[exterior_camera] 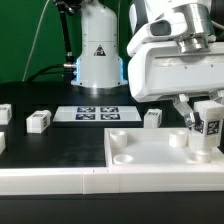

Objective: Assemble one leg

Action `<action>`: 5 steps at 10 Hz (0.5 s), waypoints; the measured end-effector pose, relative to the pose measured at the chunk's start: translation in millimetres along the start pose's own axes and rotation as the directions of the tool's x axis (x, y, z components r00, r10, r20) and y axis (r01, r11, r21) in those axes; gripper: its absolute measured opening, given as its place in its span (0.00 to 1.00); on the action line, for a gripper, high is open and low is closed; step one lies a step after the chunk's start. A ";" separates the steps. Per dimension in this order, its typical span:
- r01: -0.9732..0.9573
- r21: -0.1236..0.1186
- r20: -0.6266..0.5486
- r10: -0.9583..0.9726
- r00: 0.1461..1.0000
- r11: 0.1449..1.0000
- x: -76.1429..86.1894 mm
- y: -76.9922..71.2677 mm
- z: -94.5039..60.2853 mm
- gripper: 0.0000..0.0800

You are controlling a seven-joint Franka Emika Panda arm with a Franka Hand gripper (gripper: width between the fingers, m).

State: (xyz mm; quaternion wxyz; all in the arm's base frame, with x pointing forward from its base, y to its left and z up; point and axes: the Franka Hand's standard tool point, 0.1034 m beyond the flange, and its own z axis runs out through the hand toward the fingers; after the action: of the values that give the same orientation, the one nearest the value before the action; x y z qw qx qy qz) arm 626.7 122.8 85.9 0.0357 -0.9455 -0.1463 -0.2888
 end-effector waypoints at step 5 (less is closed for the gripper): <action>-0.002 -0.003 0.010 0.002 1.000 1.000 -7.8 2.4 -4.0 0.36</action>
Offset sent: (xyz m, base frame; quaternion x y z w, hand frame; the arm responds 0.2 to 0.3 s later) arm -0.0122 -0.0038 0.0007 0.0026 -0.0084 0.0042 1.0000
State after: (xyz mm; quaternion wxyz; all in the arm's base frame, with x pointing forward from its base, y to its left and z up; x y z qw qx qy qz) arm 619.1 117.9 85.0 0.0339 -0.9471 -0.1450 -0.2842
